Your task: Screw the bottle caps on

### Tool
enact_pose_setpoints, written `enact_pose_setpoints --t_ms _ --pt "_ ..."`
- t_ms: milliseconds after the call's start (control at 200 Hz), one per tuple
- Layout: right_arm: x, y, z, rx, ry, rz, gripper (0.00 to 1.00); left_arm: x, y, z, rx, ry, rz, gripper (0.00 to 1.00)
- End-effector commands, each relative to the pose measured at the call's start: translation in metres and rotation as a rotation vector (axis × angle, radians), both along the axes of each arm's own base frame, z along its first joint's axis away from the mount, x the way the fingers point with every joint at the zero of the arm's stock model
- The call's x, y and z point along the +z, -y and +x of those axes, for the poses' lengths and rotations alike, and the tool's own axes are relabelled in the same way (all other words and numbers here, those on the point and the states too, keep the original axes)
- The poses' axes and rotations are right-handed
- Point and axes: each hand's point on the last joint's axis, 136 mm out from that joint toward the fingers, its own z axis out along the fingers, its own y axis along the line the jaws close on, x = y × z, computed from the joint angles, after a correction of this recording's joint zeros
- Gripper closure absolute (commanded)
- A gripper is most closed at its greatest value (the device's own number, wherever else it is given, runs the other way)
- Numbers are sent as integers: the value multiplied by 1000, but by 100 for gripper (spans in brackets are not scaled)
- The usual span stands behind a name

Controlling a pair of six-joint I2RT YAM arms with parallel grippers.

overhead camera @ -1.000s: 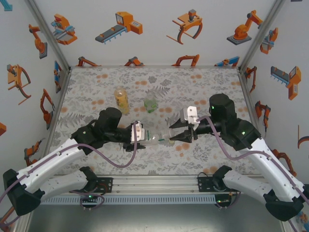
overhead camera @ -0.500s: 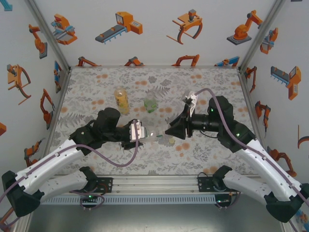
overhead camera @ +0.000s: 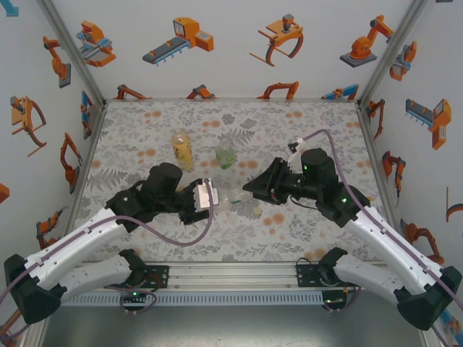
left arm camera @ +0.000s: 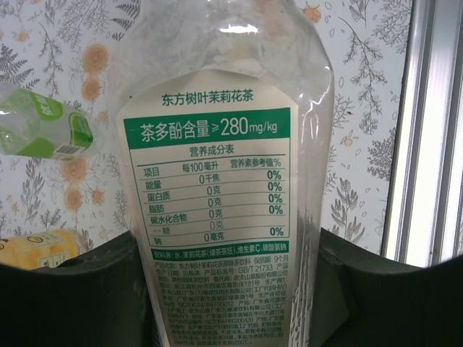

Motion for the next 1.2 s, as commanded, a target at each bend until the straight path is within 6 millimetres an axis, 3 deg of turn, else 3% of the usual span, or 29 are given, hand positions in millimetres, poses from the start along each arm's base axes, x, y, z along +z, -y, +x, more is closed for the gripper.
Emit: enact_pose_setpoints --t_ms 0,155,365,541,726,896,1006,1197 --pt "-2 -1 -8 -8 -83 27 92 36 18 -3 -60 56 -141 98" --pt "14 2 -4 18 81 -9 55 37 18 -8 -86 54 -147 98" --pt "54 14 -6 60 444 -65 27 38 18 -15 -121 48 -156 97" --pt "90 18 -17 132 759 -97 26 38 19 -19 -147 40 -157 97" --pt "125 12 -49 317 1138 -93 32 38 20 -23 -170 29 -162 97" --pt "128 5 -91 578 1472 -71 33 37 21 -28 -196 20 -167 97" --pt "118 6 -118 780 1606 -52 33 38 21 -29 -206 15 -169 96" --pt "101 7 -111 885 1646 -179 31 37 21 -29 -204 13 -159 96"
